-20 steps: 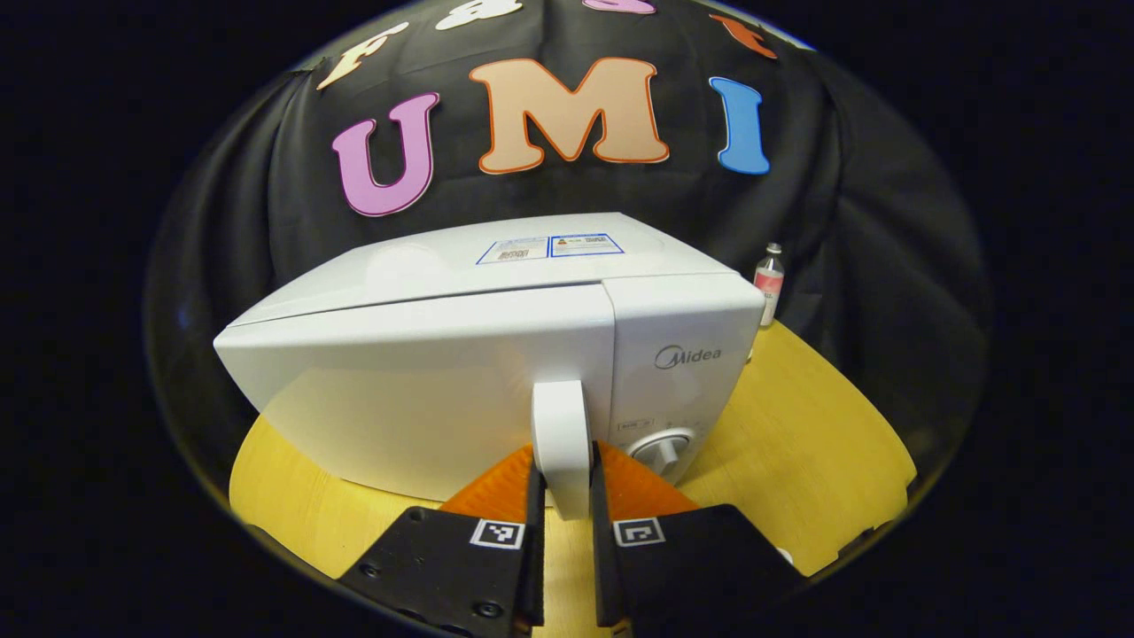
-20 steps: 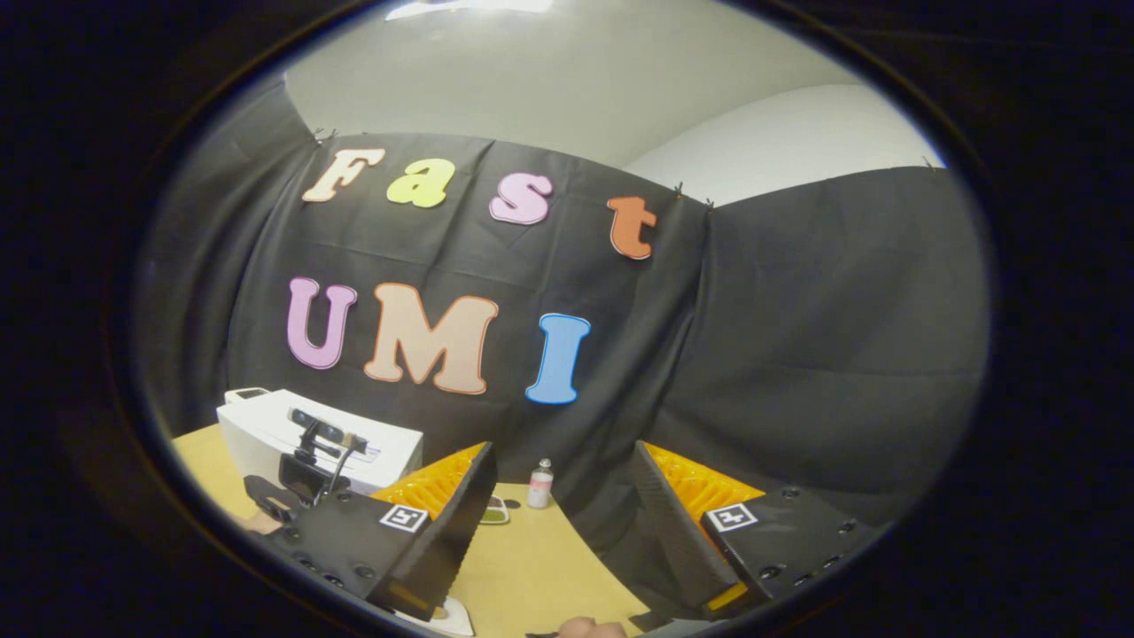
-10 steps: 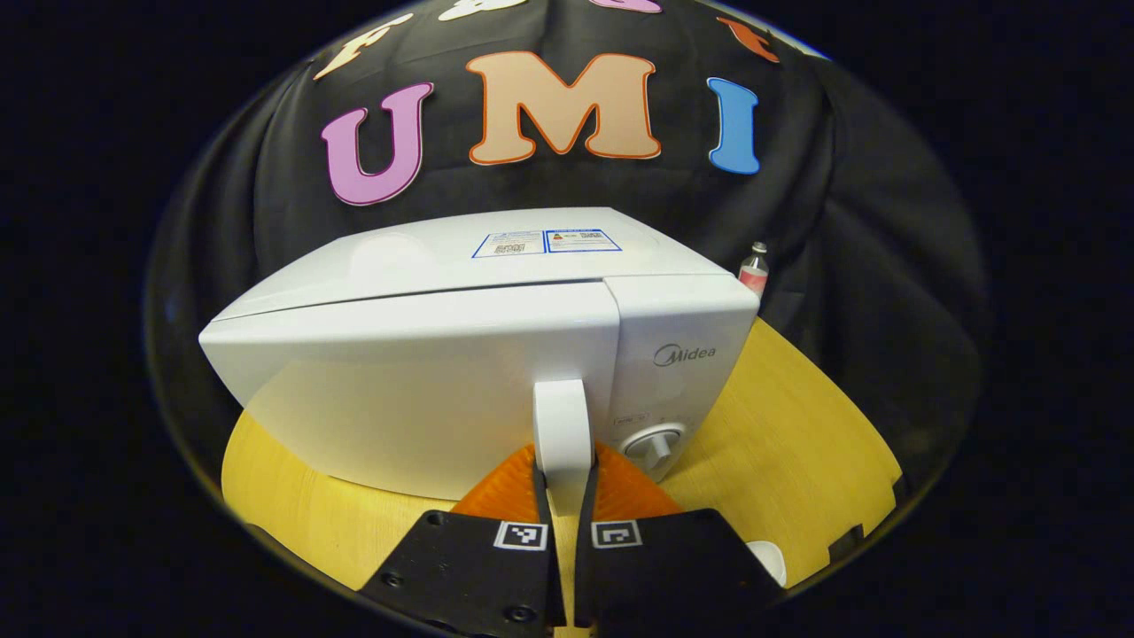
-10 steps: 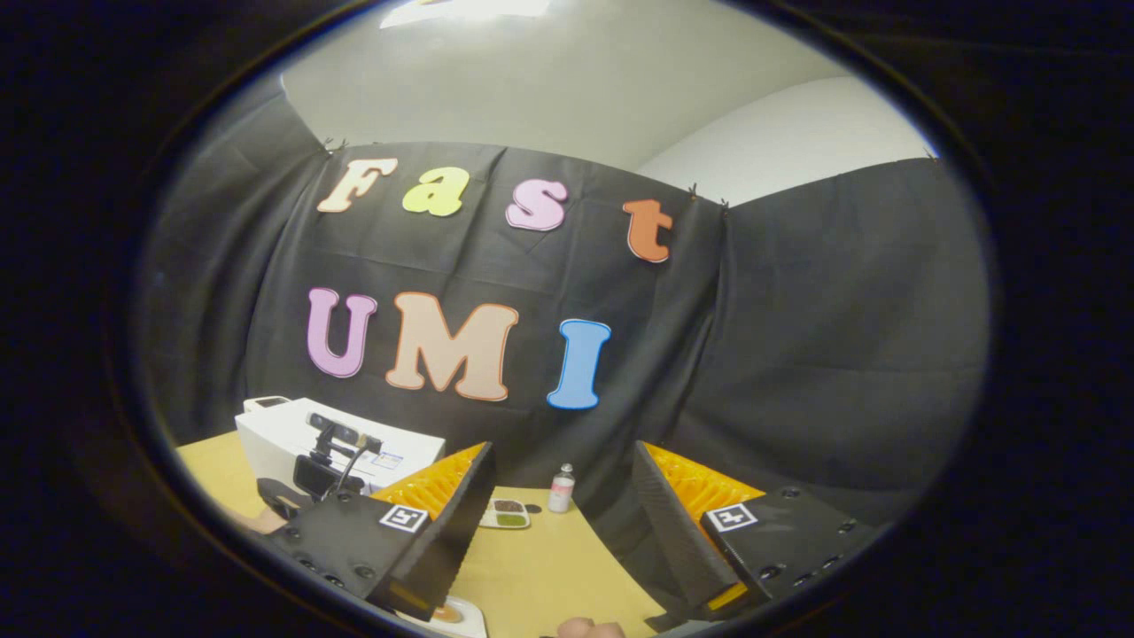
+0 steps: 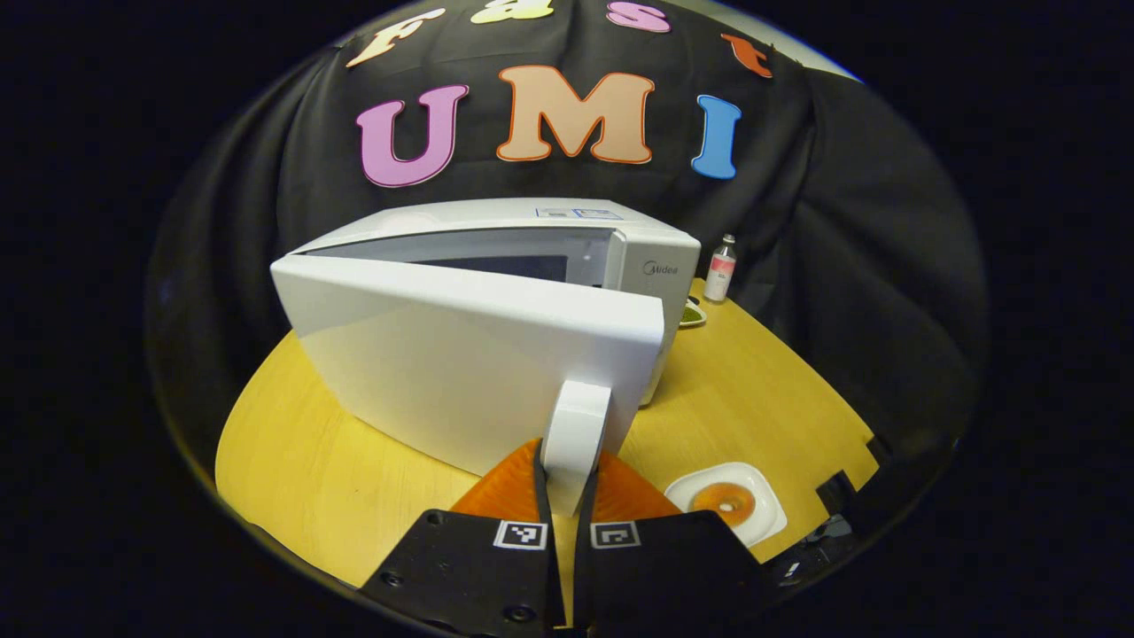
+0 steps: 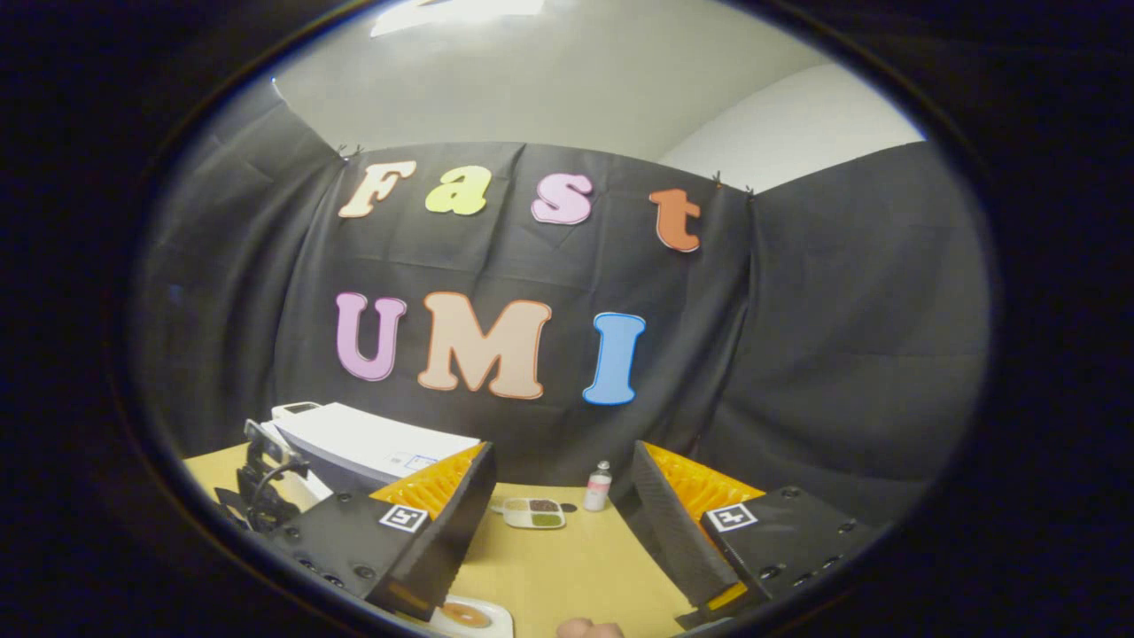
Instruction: Open the microwave oven with the left hand, put the food in, and close the microwave oven.
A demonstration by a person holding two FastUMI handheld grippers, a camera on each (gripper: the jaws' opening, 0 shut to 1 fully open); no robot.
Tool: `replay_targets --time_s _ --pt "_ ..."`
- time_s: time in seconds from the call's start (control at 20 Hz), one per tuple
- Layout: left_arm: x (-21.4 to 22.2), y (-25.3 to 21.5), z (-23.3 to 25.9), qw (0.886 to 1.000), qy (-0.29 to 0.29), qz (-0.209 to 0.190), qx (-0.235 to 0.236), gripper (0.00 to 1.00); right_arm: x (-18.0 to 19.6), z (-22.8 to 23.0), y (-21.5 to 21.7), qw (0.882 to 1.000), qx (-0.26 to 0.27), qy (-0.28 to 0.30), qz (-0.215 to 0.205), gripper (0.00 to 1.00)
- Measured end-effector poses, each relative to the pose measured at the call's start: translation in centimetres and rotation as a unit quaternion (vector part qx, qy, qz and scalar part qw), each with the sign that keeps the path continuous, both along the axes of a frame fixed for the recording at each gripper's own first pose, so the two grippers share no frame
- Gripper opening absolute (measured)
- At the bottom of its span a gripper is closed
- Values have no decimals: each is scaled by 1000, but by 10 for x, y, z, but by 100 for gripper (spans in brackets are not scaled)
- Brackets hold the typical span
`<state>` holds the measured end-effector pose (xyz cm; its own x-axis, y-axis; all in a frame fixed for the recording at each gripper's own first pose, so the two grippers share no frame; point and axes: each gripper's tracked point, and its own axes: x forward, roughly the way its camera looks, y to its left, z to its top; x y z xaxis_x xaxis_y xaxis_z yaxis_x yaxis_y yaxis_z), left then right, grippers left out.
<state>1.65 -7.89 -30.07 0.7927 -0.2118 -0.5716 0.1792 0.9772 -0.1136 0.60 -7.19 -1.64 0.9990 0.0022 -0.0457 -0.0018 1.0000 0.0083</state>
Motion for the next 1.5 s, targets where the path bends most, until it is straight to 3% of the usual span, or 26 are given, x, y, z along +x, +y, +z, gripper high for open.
replay_targets --time_s 0.15,0.4,0.5,0.6,0.65,0.7,0.8,0.85,1.1,1.35,1.5 --pt "-34 31 2 1000 -2 13 -2 3 3 -4 21 1000 4 6 21 98" --pt "-77 85 2 999 4 31 2 12 4 -7 79 998 14 13 68 97" --pt "-89 112 0 997 21 66 -26 22 4 -6 106 996 19 13 87 97" --pt "-105 141 -1 993 38 98 -50 41 2 -7 132 994 22 14 105 97" --pt "-109 156 -4 992 40 113 -47 53 1 -8 145 993 21 16 115 97" --pt "-114 172 -6 991 36 126 -35 55 0 -10 156 992 19 18 124 97" --pt "-122 200 -7 990 27 139 -5 57 -3 -12 177 990 17 20 139 97" --pt "-125 212 -4 989 25 146 3 53 -5 -13 187 989 16 22 146 97" --pt "-141 247 -4 983 42 173 -34 52 -6 -15 224 984 9 21 174 97" --pt "-159 268 3 987 30 156 10 52 -6 -23 243 982 5 29 186 97" --pt "-167 272 32 988 -2 150 22 52 -5 -35 245 981 0 38 188 97"
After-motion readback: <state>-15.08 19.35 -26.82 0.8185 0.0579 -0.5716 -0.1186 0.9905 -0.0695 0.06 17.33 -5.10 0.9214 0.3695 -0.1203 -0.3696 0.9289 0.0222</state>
